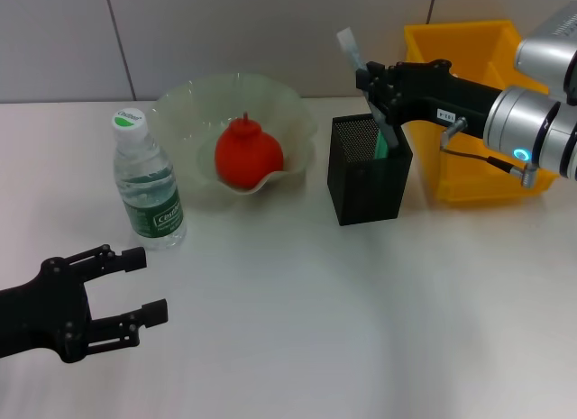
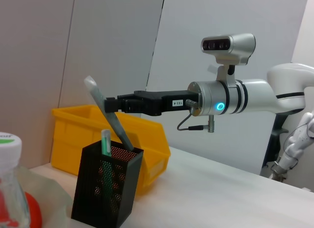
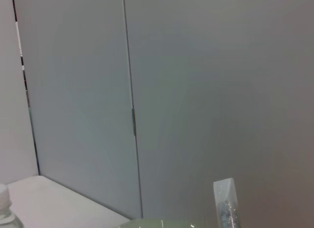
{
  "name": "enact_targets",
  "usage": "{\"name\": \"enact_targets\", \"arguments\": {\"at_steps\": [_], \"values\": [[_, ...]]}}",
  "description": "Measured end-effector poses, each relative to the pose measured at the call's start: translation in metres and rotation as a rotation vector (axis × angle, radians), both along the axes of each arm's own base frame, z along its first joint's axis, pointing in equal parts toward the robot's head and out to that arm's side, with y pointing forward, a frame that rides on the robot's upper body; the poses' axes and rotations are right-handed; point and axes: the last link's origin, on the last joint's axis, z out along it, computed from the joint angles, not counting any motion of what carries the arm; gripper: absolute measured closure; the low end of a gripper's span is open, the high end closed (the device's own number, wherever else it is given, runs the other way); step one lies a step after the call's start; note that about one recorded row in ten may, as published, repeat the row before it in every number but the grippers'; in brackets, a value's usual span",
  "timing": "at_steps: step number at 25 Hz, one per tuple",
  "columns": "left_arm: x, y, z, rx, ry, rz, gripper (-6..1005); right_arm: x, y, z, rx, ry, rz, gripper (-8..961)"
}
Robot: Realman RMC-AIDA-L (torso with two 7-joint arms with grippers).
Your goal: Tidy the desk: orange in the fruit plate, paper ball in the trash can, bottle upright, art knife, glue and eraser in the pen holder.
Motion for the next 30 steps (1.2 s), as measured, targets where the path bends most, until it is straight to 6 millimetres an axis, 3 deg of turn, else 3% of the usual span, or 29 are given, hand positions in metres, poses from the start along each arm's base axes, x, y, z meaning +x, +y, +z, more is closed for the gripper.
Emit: {"name": "enact_targets", "arguments": {"at_steps": [11,24,30], "values": [[0.0,0.0,0.001,0.005,-0.001,0.002,188,-0.001,-0.001,-0.002,-0.008,-0.007,0.007,780],[-0.001,-0.001,0.001,0.005,-0.004,0.004,188,-0.003,-0.004,0.002,-0.014,0.026,0.023,579],[0.0,-0.001,0.001,0.001,-0.008,0.007,188,-0.006,-0.01,0.011,-0.041,0.135,0.011,459]]}}
